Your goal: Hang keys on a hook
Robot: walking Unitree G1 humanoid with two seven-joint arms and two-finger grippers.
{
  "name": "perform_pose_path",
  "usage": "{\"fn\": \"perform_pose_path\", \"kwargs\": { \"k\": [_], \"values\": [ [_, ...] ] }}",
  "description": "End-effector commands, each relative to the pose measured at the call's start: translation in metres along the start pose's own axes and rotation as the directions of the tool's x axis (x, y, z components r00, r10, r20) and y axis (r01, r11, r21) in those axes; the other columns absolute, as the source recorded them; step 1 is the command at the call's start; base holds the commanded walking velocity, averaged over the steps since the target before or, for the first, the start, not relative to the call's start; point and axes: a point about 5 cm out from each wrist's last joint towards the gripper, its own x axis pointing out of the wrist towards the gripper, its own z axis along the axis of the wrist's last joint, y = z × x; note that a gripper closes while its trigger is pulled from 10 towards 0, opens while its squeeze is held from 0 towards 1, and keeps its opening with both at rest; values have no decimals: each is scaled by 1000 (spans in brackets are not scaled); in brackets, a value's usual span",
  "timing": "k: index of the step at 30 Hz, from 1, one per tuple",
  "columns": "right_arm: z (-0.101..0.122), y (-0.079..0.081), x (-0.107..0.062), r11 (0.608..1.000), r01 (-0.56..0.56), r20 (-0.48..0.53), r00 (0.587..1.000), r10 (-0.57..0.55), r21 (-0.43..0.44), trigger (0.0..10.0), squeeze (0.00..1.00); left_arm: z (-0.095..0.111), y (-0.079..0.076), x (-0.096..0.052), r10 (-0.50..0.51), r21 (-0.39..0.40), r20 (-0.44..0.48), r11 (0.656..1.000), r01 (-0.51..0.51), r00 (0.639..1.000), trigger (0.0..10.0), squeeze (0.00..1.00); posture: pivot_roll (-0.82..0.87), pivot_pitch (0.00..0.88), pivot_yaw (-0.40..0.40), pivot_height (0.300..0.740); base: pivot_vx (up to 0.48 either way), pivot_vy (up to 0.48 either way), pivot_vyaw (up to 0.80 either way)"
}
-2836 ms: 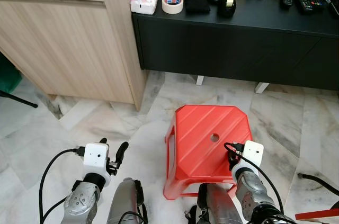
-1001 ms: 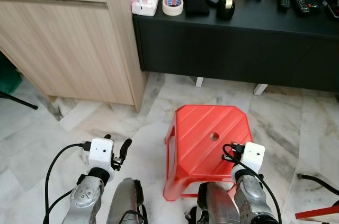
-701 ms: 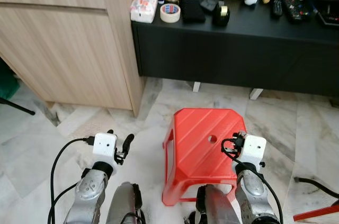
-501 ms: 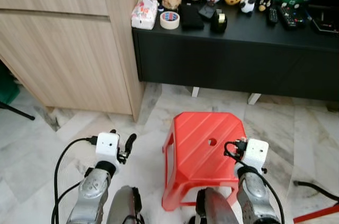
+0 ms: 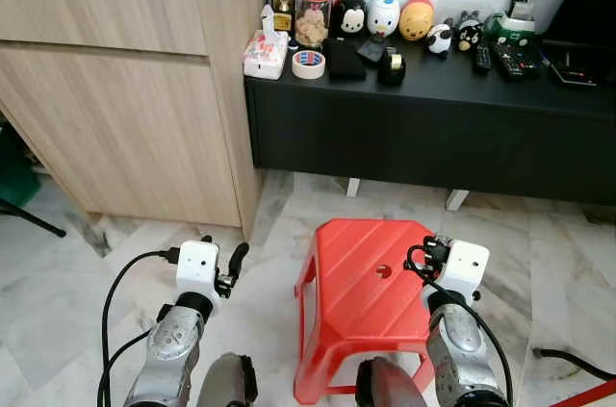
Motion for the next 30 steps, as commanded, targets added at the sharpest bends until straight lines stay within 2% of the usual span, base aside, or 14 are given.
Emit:
{"fn": "perform_pose_path", "kwargs": {
  "k": [1, 10, 20, 30],
  "values": [
    [4, -1, 1, 1000, -4, 11, 1000, 4, 8, 10000, 0, 2, -2, 2, -14, 17, 9, 1000, 14, 1000, 10000, 0, 13, 41, -70, 682, 0, 0, 0],
    [1, -6, 0, 1000, 6, -10, 1000, -6, 16, 10000, 0, -2, -1, 3, -15, 16, -1, 1000, 15, 1000, 10000, 0, 17, 27, -72, 740, 0, 0, 0],
    [-1, 2, 1, 999, -48, -42, 998, 48, 3, 10000, 0, -6, 2, 3, -17, 22, -12, 1000, 17, 1000, 10000, 0, 10, 11, -71, 740, 0, 0, 0],
    [-7, -2, 0, 1000, -15, -84, 996, 16, 7, 10000, 0, -10, 0, 2, -26, 18, -20, 1000, 26, 999, 10000, 0, 9, 0, -67, 740, 0, 0, 0]
  ]
}}
